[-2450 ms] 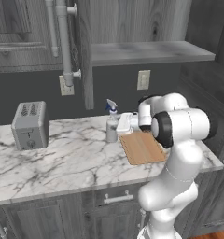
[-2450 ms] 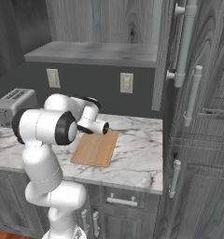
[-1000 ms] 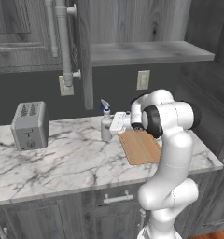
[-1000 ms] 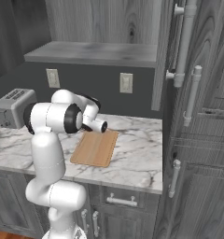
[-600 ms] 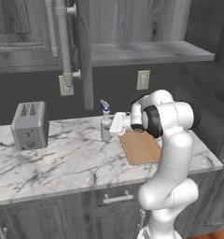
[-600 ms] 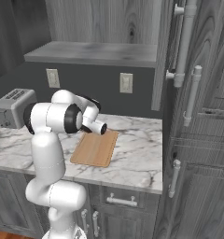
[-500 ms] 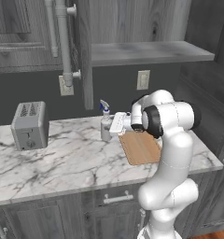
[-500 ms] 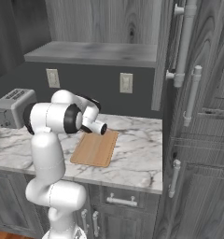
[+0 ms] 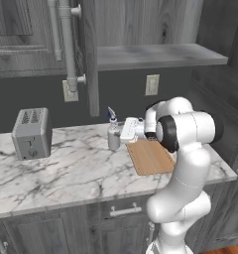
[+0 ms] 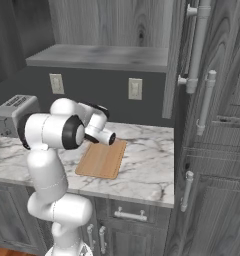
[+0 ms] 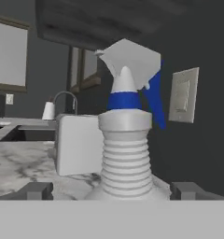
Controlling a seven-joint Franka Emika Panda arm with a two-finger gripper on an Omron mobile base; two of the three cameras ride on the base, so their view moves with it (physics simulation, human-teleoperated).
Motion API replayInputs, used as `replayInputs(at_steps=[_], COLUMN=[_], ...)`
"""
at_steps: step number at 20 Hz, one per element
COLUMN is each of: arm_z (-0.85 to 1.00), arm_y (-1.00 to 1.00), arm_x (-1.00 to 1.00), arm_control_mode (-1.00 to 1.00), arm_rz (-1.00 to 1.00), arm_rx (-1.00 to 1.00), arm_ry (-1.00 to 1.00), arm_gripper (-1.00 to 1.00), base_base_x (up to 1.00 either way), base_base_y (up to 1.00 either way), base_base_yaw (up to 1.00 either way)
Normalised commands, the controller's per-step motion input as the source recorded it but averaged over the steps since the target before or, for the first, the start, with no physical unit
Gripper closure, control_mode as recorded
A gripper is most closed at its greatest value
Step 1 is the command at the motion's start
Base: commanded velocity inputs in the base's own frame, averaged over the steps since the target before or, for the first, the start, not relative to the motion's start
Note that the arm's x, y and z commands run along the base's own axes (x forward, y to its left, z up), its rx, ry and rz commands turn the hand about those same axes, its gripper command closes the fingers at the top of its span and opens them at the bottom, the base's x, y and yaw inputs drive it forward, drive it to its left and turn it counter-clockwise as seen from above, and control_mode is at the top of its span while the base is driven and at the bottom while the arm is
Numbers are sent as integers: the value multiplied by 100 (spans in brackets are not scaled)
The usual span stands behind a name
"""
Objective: Grab the spray bottle from the cabinet, then place it next to the cutting board for sanitizing. Then grab the dish brush from the countertop next to the sink and place it next to the cutting board.
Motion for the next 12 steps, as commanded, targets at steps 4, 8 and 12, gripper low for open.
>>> replayInputs(at_steps=[4, 8, 12], arm_z=[24, 21, 31], arm_y=[-16, -15, -22], arm_x=[-18, -2, -34], arm_control_mode=[-100, -100, -100], arm_rz=[0, 0, 0], arm_rx=[3, 1, 5], arm_ry=[0, -1, -4], arm_gripper=[-100, -100, -100], base_base_x=[0, 0, 0], base_base_y=[0, 0, 0], base_base_yaw=[0, 0, 0])
